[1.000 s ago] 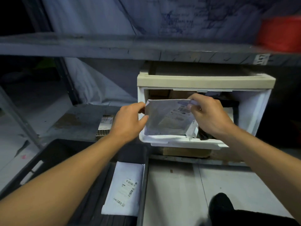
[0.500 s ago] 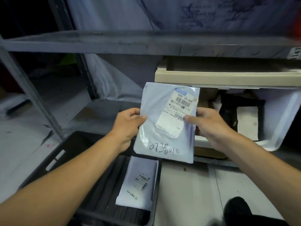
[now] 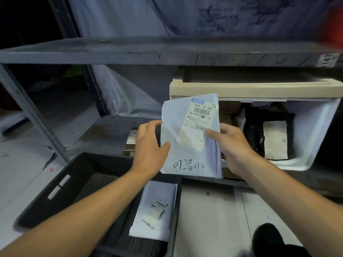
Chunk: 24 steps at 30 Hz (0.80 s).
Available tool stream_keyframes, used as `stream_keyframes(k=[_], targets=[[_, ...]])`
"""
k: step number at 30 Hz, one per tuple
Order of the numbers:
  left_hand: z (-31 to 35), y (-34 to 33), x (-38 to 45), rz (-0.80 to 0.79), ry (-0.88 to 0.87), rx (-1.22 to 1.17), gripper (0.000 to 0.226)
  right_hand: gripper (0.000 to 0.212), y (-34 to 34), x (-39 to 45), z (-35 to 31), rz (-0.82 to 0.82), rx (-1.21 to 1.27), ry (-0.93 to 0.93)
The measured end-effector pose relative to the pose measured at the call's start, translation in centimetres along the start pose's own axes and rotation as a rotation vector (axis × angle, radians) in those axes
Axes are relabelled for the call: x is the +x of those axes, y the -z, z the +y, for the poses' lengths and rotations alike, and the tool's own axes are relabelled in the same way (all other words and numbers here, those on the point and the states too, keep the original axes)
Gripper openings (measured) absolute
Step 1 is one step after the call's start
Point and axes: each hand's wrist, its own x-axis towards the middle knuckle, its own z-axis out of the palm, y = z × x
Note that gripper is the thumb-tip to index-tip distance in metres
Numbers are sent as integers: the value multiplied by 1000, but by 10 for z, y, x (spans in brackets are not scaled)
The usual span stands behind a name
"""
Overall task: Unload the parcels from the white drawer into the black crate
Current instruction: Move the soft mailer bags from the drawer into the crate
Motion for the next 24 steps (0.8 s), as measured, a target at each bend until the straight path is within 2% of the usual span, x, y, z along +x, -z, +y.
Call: stream_keyframes(k=[3,6,11,15,17,21,24], targets=[[13,-5,-7,-117,-98,-93,38,14,-5,-10,-4,-12,38,40],[27,-12,-12,-287,50,-409,35,16,-14,-19,-7,-94,45,85],[35,-11,-12,-343,238,-910,40,22,-29,-27,-2,-226,-68,145],[31,-6,-4,-206,313,-896,17,34,-36,-29,4,-304,-253,205],[28,-4,0,-142,362,-882,14,33,-37,-29,5,-312,-269,198],[24,6,6,-146,400,-897,19,24,-33,-20,6,-159,-313,201],[21,16,8,-203,401,-958,20,30,-22,-10,8,-47,-237,125]])
